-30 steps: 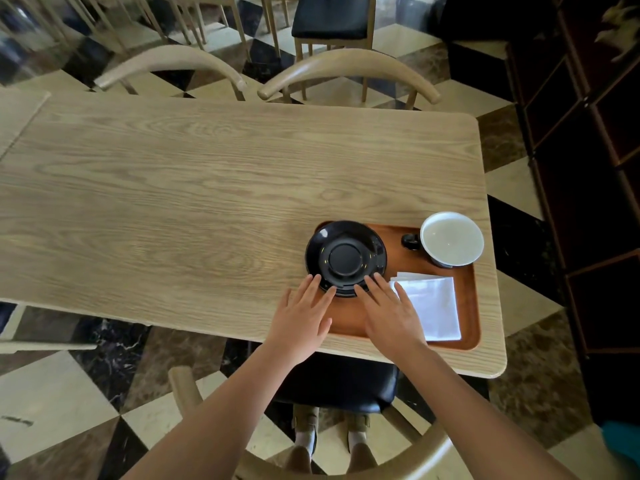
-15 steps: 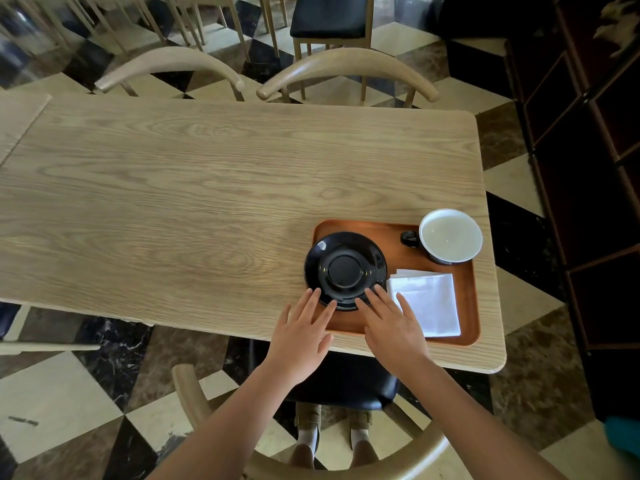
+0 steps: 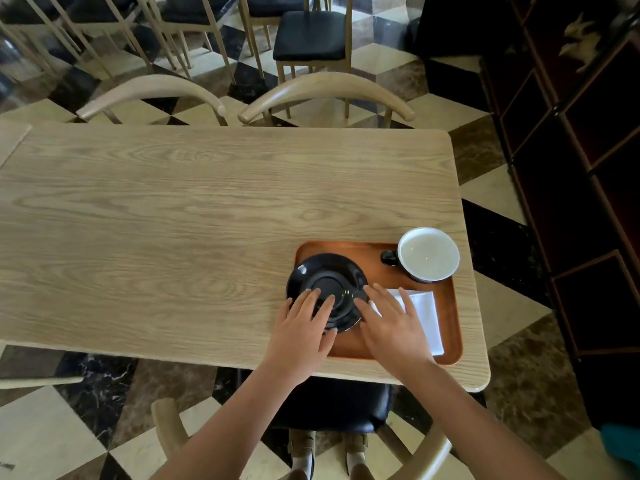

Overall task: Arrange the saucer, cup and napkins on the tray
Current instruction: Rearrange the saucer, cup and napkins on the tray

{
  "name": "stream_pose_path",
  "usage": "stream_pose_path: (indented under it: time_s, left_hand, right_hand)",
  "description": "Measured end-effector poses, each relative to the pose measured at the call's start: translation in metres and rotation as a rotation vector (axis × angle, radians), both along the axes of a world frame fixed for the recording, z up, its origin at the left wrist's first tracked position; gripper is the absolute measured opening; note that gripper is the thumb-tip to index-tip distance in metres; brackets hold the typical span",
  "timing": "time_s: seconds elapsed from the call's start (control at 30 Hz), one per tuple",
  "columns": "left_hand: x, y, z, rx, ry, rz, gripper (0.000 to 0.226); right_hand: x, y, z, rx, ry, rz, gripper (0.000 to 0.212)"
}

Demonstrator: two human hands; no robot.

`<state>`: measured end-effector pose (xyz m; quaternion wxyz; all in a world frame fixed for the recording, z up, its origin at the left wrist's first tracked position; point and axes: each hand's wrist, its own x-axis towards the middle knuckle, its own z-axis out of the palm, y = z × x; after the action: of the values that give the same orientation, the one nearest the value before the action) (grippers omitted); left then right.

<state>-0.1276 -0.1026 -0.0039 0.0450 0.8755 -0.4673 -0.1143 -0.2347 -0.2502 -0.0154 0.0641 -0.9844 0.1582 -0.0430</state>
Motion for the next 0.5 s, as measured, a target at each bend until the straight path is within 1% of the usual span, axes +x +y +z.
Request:
stream_pose_path:
  time_s: [0.07,0.13,0.17,0.23,0.3,0.33,0.4,0.5]
  left_hand:
    - [0.006,-0.026,0.005,-0.115,-0.039,-0.01,0.052]
    - [0.012,-0.057,0.008,-0.206,-0.076,-0.029,0.051]
    - [0.014,-0.073,0.01,-0.238,-0.079,-0.049,0.051]
    - [0.015,-0.104,0.012,-0.243,-0.056,-0.104,0.053]
    - [0.013,-0.13,0.008,-0.178,-0.028,-0.17,0.058]
    - [0.011,-0.141,0.005,-0.149,-0.018,-0.195,0.06]
    - [0.009,-0.157,-0.003,-0.128,0.012,-0.215,0.06]
    - [0.009,-0.165,-0.011,-0.2,0.101,-0.173,0.047]
  right_hand:
    - [-0.001,-0.031,0.01,0.022,-0.152,-0.118,0.032]
    - [-0.005,-0.067,0.018,0.102,-0.208,-0.279,0.038]
    - [-0.007,-0.085,0.021,0.153,-0.188,-0.352,0.045]
    - [-0.012,-0.114,0.019,0.283,-0.051,-0.443,0.061]
    - [-0.015,-0.133,0.016,0.468,0.061,-0.46,0.075]
    - [-0.016,-0.139,0.015,0.538,0.076,-0.454,0.079]
    - [-0.017,-0.145,0.014,0.59,0.053,-0.427,0.079]
    - [-0.016,-0.145,0.014,0.621,0.016,-0.423,0.079]
